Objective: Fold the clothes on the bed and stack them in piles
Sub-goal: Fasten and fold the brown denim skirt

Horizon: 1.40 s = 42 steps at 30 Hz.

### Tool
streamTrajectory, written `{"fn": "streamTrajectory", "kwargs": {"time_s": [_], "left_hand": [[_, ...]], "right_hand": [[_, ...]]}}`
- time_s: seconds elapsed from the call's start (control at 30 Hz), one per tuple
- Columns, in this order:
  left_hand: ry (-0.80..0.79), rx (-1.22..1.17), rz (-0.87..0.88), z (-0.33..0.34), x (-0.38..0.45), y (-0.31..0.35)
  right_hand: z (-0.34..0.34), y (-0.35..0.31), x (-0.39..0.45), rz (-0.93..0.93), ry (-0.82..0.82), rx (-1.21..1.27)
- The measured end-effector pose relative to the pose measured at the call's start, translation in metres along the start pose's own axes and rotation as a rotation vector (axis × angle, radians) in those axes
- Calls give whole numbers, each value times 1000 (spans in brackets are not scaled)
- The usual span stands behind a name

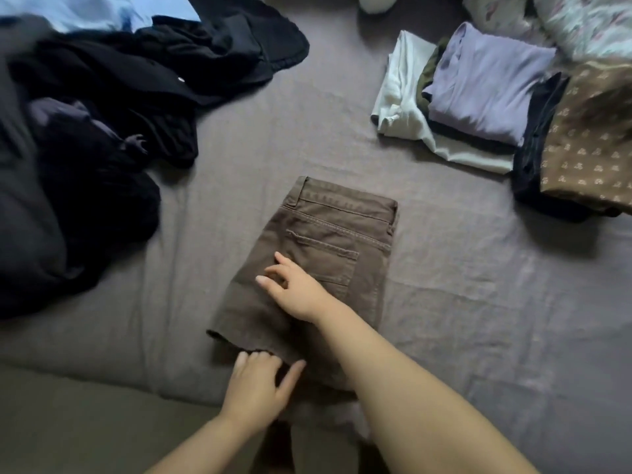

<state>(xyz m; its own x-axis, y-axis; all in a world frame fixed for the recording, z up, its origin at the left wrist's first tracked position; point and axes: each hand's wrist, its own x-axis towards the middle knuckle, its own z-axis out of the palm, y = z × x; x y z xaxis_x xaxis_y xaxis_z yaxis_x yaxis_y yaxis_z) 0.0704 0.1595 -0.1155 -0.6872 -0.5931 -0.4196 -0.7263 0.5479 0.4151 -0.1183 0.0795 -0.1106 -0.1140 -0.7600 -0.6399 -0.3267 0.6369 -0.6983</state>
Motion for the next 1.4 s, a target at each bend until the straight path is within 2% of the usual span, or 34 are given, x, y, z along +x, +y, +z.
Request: {"fn": "streamTrajectory", "kwargs": {"time_s": [0.03, 0.1, 0.13, 0.17, 0.23, 0.3, 0.37, 0.43, 0.53, 0.6, 0.7, 0.73, 0.8, 0.87, 0.97, 1.03, 1.2, 1.3, 1.4], "left_hand": [[192, -15, 33, -21, 28, -14], [338, 54, -12, -53, 47, -26], [364, 28, -14, -60, 44, -23], [415, 49, 28, -58, 40, -19], [411, 26, 89, -62, 50, -21], [220, 103, 145, -61, 65, -27], [-25, 218, 173, -48, 73, -33], [-112, 170, 123, -45, 80, -34], [56, -69, -100, -51, 88, -24], [47, -294, -320, -64, 101, -15], [11, -407, -401, -80, 140, -10], [-31, -482, -407, -87, 154, -8], [-98, -806, -482, -100, 182, -2], [-190, -1058, -524, -109, 201, 5], [-243, -974, -549, -110, 213, 11], [-253, -923, -560, -112, 208, 14], [-317, -1082, -490, -114, 182, 35], [-402, -1197, -510, -109, 177, 63], [-403, -1135, -475, -111, 178, 96]], "right_hand": [[-4, 2, -9, -80, 138, -94], [-10, 8, -31, -263, 515, -394], [-14, 19, -42, -299, 638, -528], [-16, 34, -49, -285, 659, -636], [-21, 73, -60, -183, 529, -824], [-32, 105, -67, -108, 405, -959], [-44, 117, -69, -61, 322, -968], [-47, 114, -70, -64, 324, -907], [-37, 108, -85, 8, 488, -671], [-33, 104, -98, 232, 644, -302], [-37, 91, -107, 435, 684, 461], [-41, 88, -104, 466, 658, 624], [-52, 87, -90, 515, 646, 778], [-63, 83, -73, 541, 628, 835], [-75, 78, -64, 513, 546, 786], [-87, 75, -71, 448, 553, 787], [-128, 97, -108, 404, 702, 811], [-150, 105, -133, 420, 688, 774], [-170, 105, -157, 393, 658, 793]]}}
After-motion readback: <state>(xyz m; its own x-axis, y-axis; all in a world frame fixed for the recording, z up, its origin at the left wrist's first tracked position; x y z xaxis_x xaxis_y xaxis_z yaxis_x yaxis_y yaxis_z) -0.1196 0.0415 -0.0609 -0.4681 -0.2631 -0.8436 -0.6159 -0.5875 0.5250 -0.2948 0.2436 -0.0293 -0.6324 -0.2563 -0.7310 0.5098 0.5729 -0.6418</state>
